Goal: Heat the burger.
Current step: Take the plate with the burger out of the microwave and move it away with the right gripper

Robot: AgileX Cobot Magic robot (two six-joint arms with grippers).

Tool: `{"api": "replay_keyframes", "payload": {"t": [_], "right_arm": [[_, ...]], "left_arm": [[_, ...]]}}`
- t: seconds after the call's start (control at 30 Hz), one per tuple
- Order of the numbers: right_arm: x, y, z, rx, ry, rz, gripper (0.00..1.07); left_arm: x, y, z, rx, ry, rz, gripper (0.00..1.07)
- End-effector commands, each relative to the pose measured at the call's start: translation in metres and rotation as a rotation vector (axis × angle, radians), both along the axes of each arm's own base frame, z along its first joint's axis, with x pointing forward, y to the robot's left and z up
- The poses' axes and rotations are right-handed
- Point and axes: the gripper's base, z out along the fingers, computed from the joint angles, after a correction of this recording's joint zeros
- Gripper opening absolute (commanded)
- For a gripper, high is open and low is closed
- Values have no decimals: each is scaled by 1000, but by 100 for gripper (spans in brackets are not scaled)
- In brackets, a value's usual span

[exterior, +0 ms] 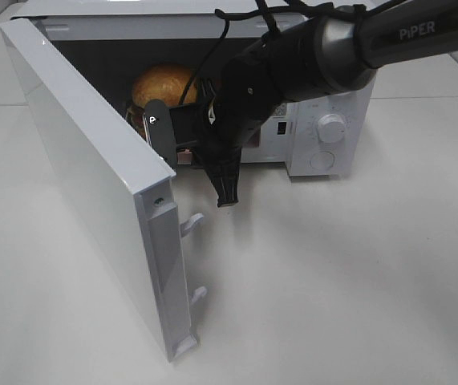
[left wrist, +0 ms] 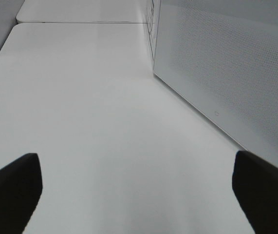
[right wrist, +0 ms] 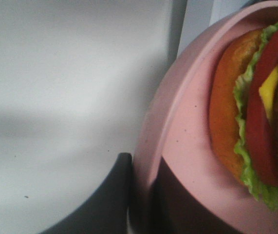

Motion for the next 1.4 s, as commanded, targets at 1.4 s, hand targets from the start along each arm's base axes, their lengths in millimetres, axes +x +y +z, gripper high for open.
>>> {"api": "replay_keyframes", "payload": {"t": [1.4], "right_arm": [[-34, -20, 24, 38, -259, 277, 0]], "left_arm": [[-2, 0, 0, -10, -11, 3, 98]]}}
